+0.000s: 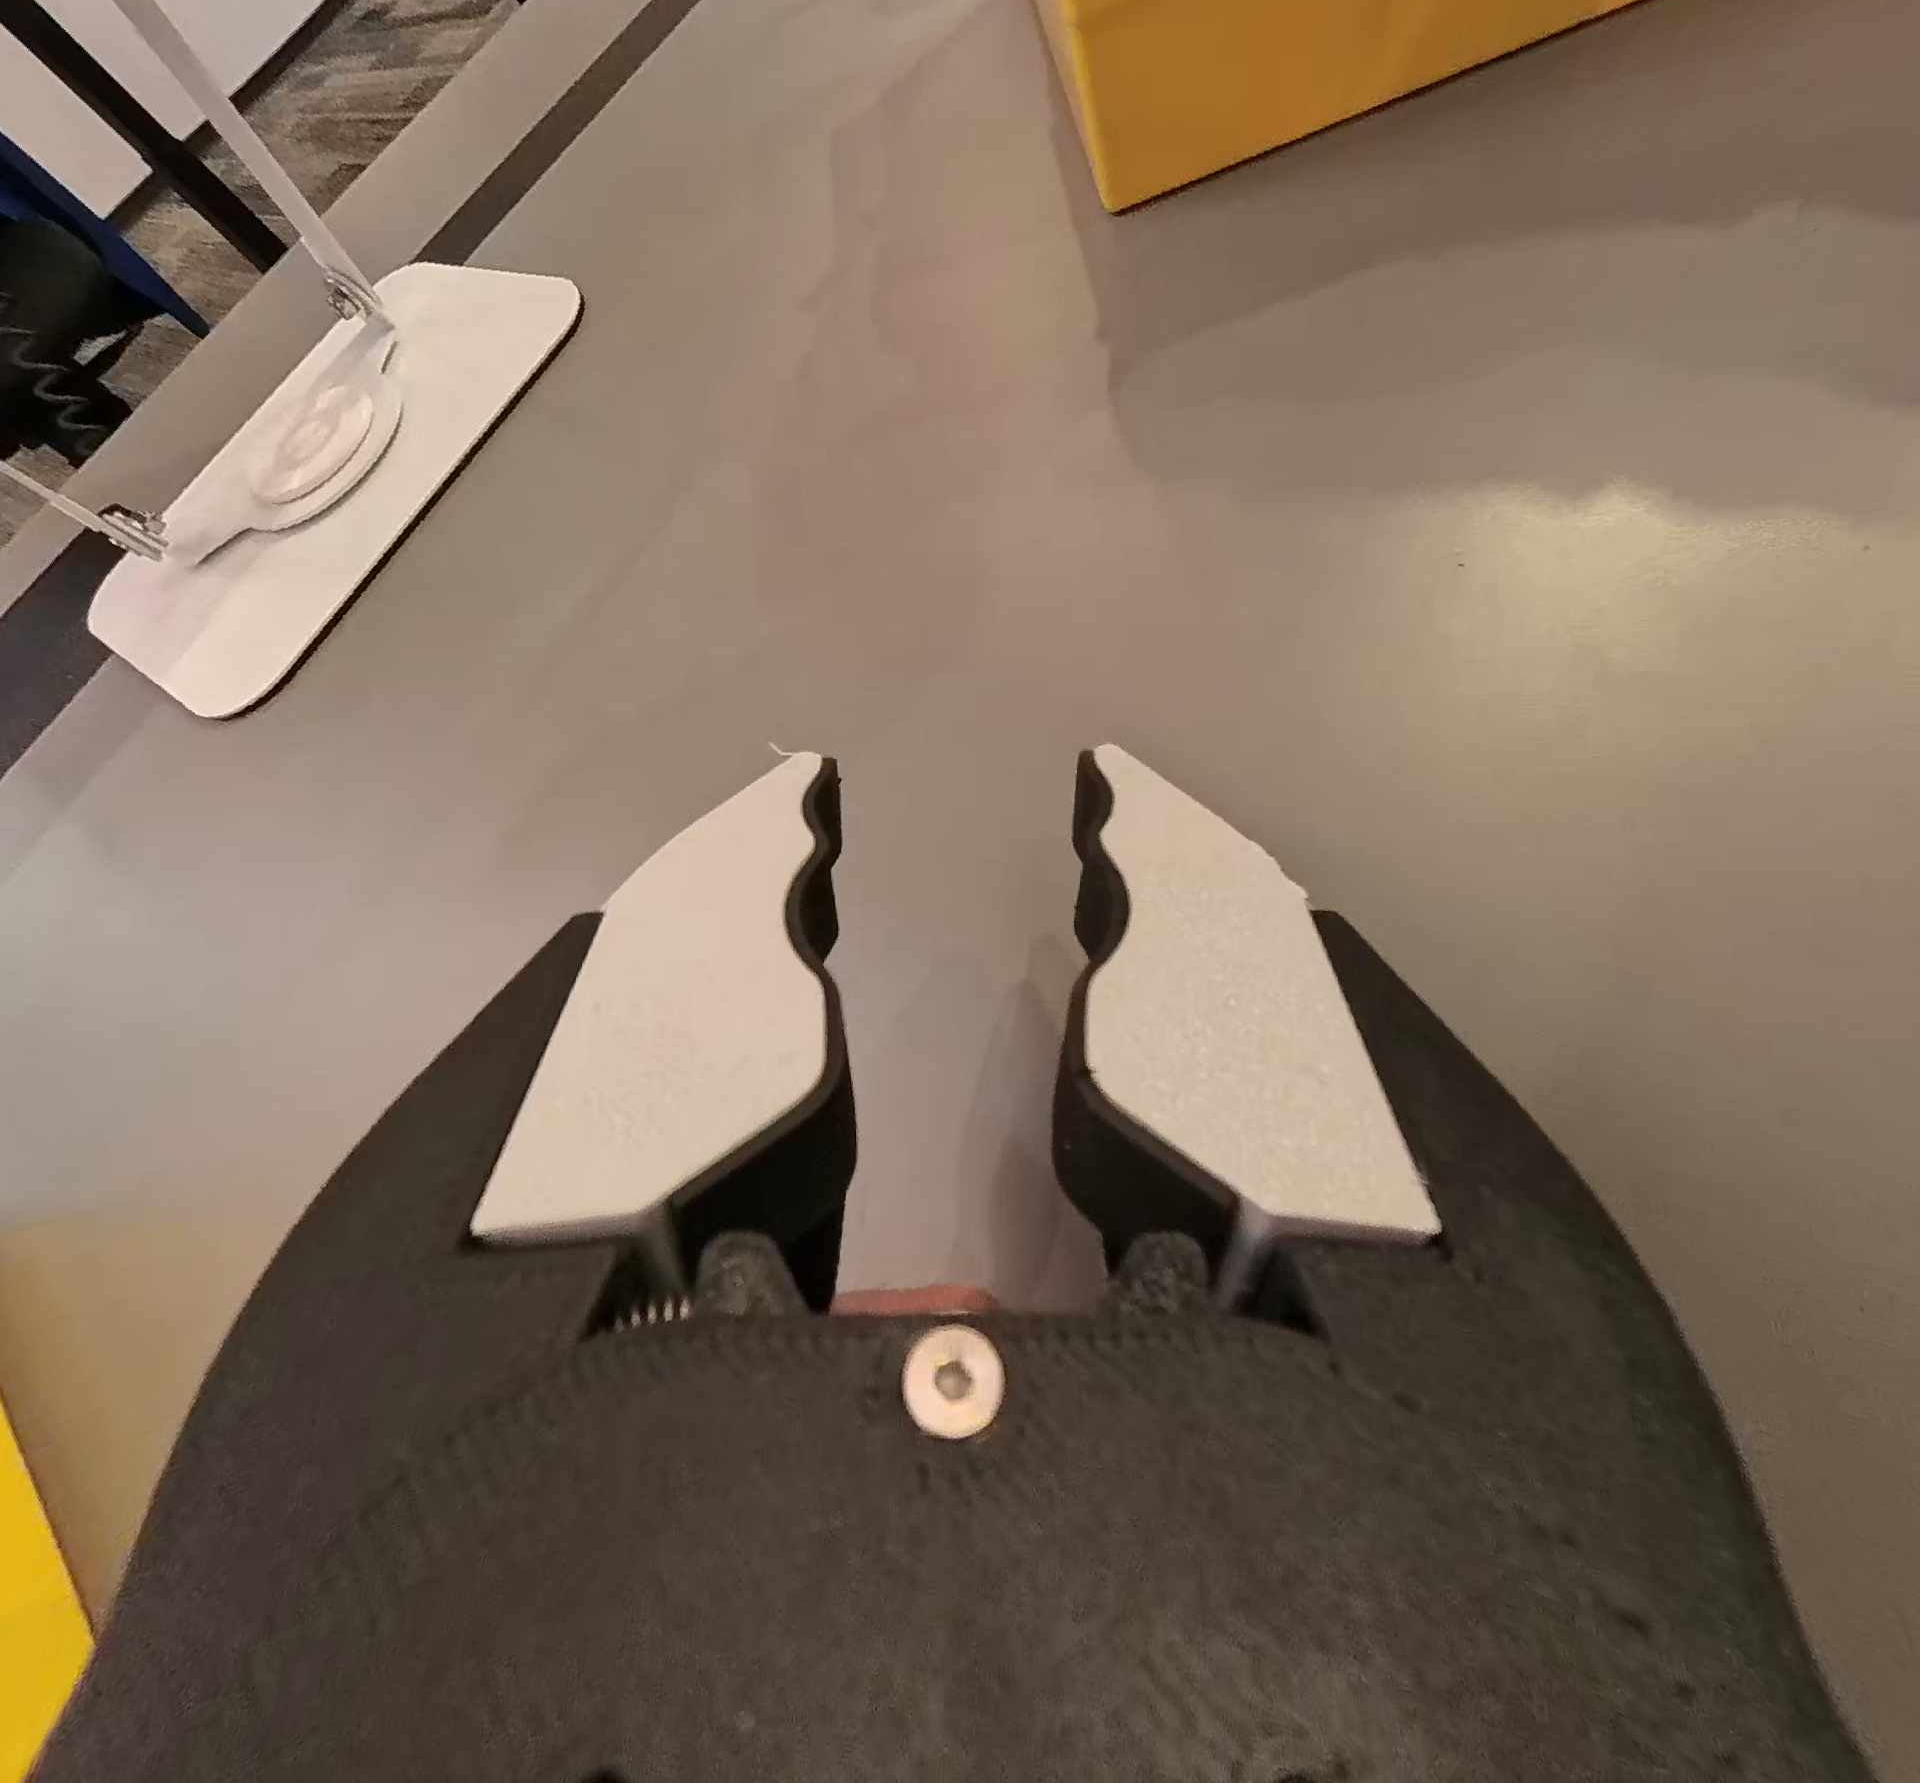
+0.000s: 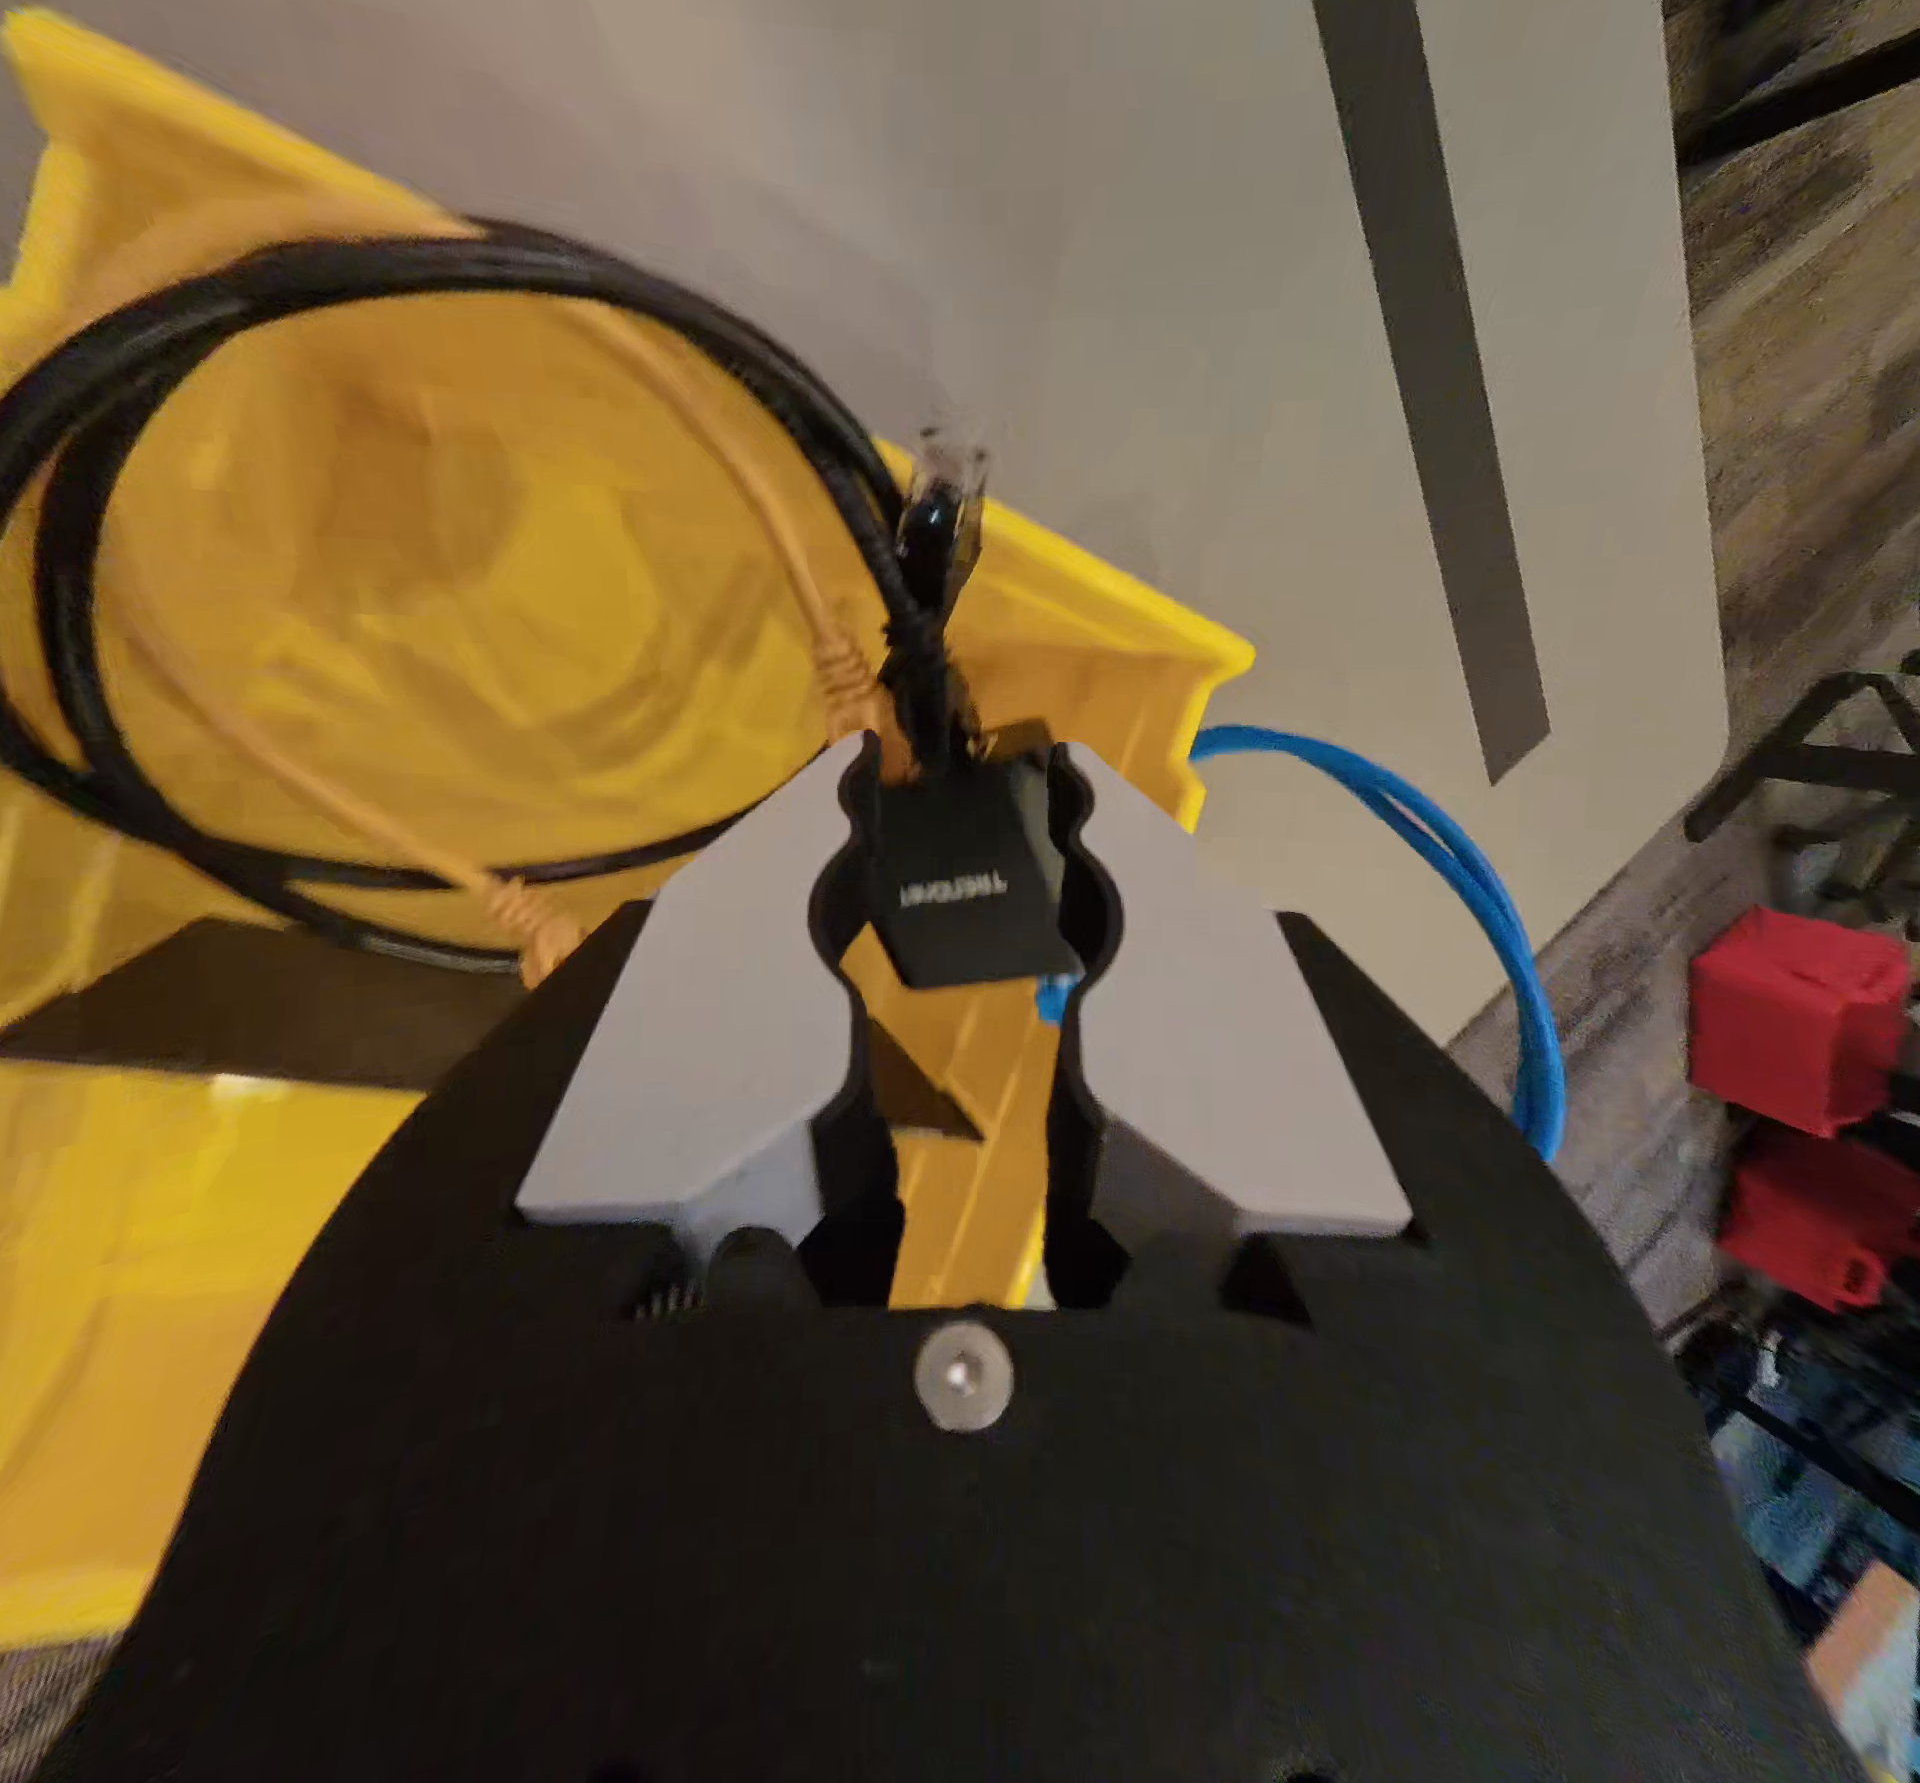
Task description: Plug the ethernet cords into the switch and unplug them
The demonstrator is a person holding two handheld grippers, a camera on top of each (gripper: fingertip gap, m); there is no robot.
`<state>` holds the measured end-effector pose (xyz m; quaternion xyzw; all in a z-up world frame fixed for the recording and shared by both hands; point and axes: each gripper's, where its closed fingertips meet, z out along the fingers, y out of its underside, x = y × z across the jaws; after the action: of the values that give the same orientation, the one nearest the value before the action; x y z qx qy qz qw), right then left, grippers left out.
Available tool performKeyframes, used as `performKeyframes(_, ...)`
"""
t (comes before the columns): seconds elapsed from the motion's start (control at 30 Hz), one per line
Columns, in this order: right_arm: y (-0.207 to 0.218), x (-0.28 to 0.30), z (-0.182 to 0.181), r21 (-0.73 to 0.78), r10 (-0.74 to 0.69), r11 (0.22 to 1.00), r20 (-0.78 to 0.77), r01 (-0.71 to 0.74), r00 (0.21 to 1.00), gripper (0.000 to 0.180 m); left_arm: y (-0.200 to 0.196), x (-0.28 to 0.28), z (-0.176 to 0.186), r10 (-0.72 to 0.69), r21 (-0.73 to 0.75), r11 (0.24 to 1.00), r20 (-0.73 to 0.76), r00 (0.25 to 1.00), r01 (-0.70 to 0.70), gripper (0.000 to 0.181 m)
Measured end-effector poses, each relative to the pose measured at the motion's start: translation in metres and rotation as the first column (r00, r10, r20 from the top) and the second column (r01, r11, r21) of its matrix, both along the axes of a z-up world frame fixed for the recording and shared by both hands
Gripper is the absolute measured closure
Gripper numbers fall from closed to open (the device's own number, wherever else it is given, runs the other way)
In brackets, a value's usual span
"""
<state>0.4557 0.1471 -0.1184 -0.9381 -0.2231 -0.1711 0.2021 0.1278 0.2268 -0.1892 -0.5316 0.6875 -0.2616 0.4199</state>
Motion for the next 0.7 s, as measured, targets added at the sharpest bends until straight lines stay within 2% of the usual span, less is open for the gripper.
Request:
performKeyframes(0.13,0.011,0.006,-0.009,0.034,-0.023,0.999,-0.008,0.023,1.0,0.148,0.0,-0.003,0.001,0.0,0.011,1.0,0.001,1.0,0.0,0.138)
performKeyframes(0.33,0.011,0.007,-0.016,-0.055,-0.017,0.998,0.035,0.019,0.999,0.15,-0.002,0.0,-0.002,-0.009,-0.001,1.0,0.0,1.0,0.009,0.138)
performKeyframes(0.4,0.007,0.008,-0.029,-0.117,-0.011,0.993,0.057,0.017,0.998,0.15,-0.004,0.001,-0.002,-0.017,0.011,1.0,0.0,1.0,0.017,0.138)
performKeyframes(0.47,-0.006,0.01,-0.063,-0.232,-0.023,0.972,0.043,0.032,0.999,0.15,-0.005,-0.001,-0.002,-0.019,0.018,1.0,-0.001,1.0,0.019,0.138)
performKeyframes(0.53,-0.007,0.012,-0.085,-0.217,-0.051,0.975,0.017,0.053,0.999,0.152,-0.003,-0.002,-0.002,-0.014,0.012,1.0,0.001,1.0,0.014,0.138)
performKeyframes(0.6,-0.008,0.016,-0.084,-0.207,-0.1,0.974,-0.009,0.096,0.995,0.152,-0.001,-0.004,-0.003,-0.008,0.007,1.0,-0.002,1.0,0.008,0.138)
performKeyframes(0.7,-0.008,0.016,-0.084,-0.226,-0.096,0.969,0.013,0.097,0.995,0.153,-0.001,-0.001,-0.004,-0.012,0.011,1.0,-0.006,1.0,0.013,0.138)
